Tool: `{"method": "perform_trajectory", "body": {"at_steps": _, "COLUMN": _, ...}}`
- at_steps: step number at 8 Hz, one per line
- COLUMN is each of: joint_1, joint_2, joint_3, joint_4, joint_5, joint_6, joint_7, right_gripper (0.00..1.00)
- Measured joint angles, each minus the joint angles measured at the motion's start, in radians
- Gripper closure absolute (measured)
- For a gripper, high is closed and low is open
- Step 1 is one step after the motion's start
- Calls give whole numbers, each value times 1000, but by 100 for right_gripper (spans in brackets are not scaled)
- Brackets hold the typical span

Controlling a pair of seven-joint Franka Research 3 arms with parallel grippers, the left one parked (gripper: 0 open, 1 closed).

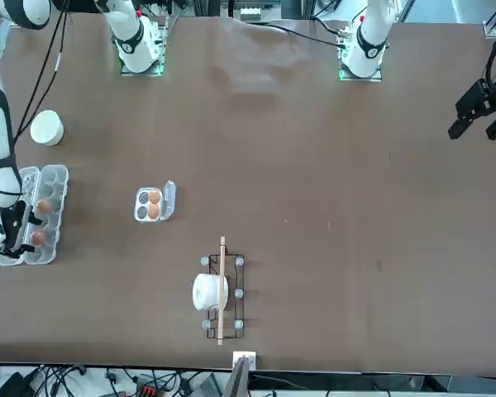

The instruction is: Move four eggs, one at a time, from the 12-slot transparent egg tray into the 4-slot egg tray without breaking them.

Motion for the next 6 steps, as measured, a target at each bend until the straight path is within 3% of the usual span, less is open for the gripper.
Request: {"method": "perform_trajectory", "body": {"at_steps": 6, "joint_1": -6, "joint_2": 20, "joint_3": 9, "joint_4": 14, "joint_5": 18, "joint_6": 1, "joint_7": -10, "right_gripper": 26}}
